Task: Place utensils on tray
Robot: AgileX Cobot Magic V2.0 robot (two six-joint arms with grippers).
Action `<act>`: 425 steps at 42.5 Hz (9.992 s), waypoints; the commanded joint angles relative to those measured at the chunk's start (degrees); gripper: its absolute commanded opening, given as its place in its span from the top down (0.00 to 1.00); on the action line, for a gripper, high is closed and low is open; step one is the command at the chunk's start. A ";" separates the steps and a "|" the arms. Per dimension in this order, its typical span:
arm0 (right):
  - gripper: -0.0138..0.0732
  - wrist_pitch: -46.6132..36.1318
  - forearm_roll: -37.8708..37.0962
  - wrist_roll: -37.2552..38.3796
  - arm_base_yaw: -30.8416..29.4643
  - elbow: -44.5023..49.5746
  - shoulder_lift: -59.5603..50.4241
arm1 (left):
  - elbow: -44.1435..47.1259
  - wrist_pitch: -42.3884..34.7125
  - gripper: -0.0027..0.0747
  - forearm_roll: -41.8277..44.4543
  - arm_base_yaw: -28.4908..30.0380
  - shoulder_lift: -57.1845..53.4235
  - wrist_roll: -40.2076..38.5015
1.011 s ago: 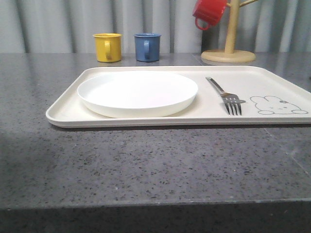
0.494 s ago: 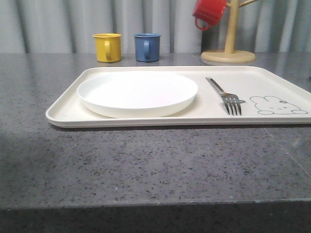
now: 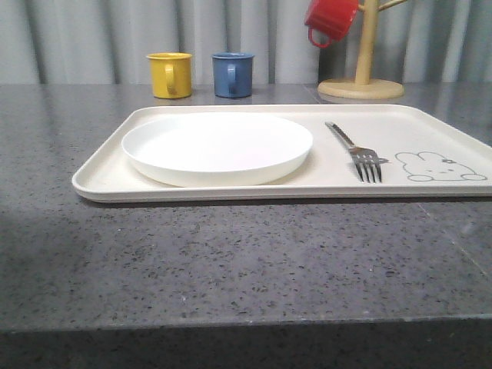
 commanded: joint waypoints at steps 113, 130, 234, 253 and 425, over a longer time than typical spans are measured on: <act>0.39 3.22 -9.94 2.74 -5.47 -2.30 -1.83 | -1.55 -4.02 0.44 0.17 -0.52 -0.27 -0.78; 0.75 1.76 -8.12 2.15 -5.47 -2.41 -0.72 | -1.55 -4.02 0.44 0.17 -0.52 -0.27 -0.78; 0.42 -4.09 3.74 2.37 27.39 5.17 -30.67 | -1.55 -4.02 0.44 0.17 -0.52 -0.27 -0.78; 0.42 -7.39 3.88 2.37 27.85 22.89 -58.91 | -1.55 -4.13 0.44 0.17 -0.52 -0.27 -0.78; 0.92 -7.04 2.40 2.37 27.85 34.98 -77.13 | 54.13 -52.32 0.99 -7.48 42.20 -49.81 -0.78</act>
